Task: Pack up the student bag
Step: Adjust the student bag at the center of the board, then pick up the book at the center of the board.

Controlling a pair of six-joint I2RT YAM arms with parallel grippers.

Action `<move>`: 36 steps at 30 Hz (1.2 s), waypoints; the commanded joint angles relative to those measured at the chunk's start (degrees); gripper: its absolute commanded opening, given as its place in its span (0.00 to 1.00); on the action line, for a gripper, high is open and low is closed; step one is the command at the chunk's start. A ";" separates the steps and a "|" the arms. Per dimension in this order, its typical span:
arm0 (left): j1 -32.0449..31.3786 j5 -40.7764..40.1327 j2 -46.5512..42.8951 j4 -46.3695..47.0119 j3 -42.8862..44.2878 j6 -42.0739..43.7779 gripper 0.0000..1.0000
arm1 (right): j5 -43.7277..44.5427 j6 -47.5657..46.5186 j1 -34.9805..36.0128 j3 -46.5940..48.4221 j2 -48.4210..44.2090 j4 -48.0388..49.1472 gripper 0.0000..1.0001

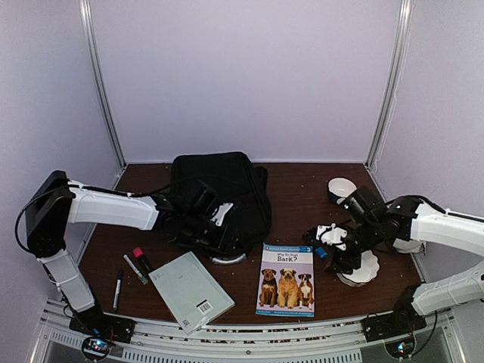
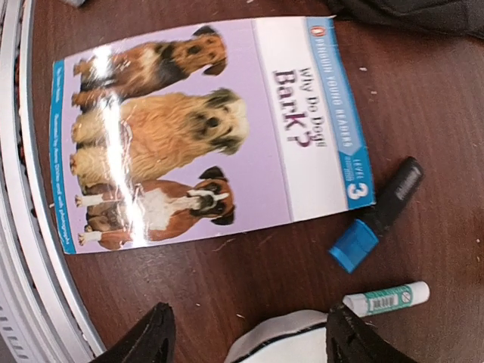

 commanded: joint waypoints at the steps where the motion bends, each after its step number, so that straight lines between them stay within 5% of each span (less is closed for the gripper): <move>1: -1.96 1.76 4.61 6.03 3.53 -4.86 0.67 | 6.13 -2.76 7.14 -4.36 1.60 6.98 0.68; 9: -2.03 3.09 10.81 4.31 8.04 -6.19 0.67 | 9.66 -4.56 15.52 -3.82 7.41 10.48 0.66; 36: -1.60 7.08 21.38 -3.57 18.72 -4.81 0.62 | 11.57 -8.92 16.98 -4.42 22.76 14.84 0.47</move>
